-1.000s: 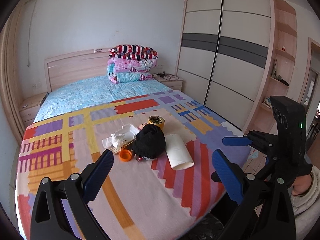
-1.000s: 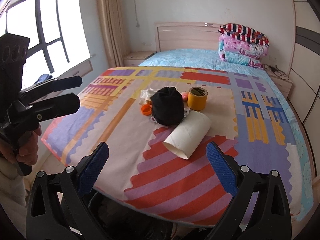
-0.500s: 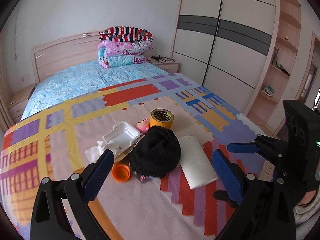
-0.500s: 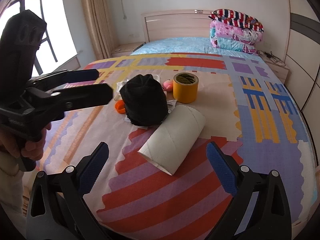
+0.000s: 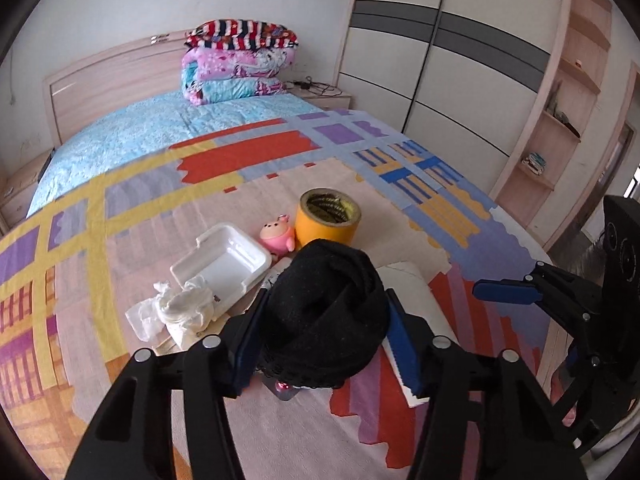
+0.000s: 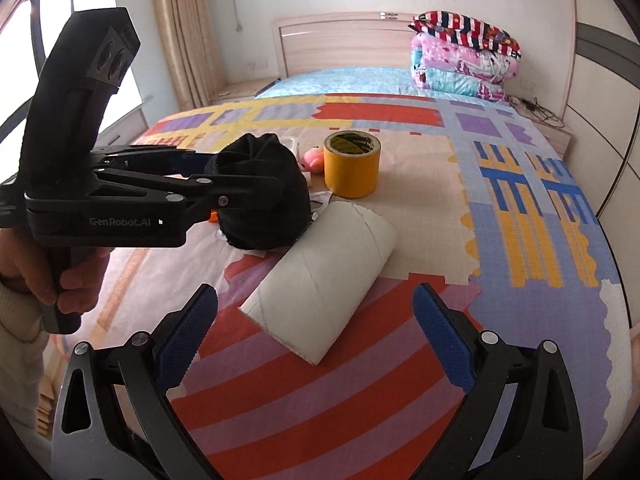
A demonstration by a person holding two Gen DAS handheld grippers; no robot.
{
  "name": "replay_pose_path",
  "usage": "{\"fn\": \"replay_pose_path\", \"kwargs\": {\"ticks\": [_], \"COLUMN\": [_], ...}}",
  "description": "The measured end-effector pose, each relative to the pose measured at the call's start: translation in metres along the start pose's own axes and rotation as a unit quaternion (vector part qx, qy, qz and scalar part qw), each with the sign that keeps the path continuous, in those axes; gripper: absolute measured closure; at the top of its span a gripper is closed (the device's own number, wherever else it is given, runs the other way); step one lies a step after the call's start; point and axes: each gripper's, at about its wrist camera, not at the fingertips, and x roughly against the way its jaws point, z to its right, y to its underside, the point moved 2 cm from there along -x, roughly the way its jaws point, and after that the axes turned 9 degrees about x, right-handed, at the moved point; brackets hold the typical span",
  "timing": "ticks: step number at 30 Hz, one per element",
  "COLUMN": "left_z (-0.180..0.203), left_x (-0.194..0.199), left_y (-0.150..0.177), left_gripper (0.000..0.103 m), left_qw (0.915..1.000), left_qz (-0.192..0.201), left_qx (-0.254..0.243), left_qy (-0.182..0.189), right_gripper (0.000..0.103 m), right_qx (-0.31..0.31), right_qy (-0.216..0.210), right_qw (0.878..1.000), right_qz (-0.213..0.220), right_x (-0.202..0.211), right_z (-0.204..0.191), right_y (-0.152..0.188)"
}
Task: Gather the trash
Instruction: 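Close the left tool on the black cap while the right tool grasps the white tube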
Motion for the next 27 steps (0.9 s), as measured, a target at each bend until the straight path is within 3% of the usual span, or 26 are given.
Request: {"fn": "replay_pose_path", "kwargs": {"ticks": [6,7,12,21,27], "left_z": [-0.001,-0.002,-0.003,0.010,0.018], "left_x": [0.009,0.012,0.036,0.075,0.092], "left_y": [0.003,0.003,0.008,0.023,0.034], "left_gripper": [0.064,0.066,0.067,0.068,0.068], "left_qw": [1.0000,0.9999,0.9994,0.9983,0.9975], "left_qz": [0.006,0.009,0.030,0.057,0.069], "left_qx": [0.002,0.004,0.016,0.009,0.013], "left_qy": [0.001,0.002,0.009,0.007,0.005], "right_gripper": [0.005,0.009,0.028,0.039,0.040], "right_qx": [-0.003,-0.003,-0.006,-0.023,-0.029], "right_qy": [0.001,0.004,0.006,0.004,-0.004], "right_qw": [1.000,1.000,1.000,1.000,1.000], "right_qz": [-0.002,-0.004,-0.017,-0.008,-0.001], "right_x": [-0.013,-0.015,-0.024,-0.016,-0.005], "right_z": [-0.003,-0.004,-0.007,-0.005,-0.005], "right_y": [-0.003,-0.003,-0.002,0.001,0.003]}}
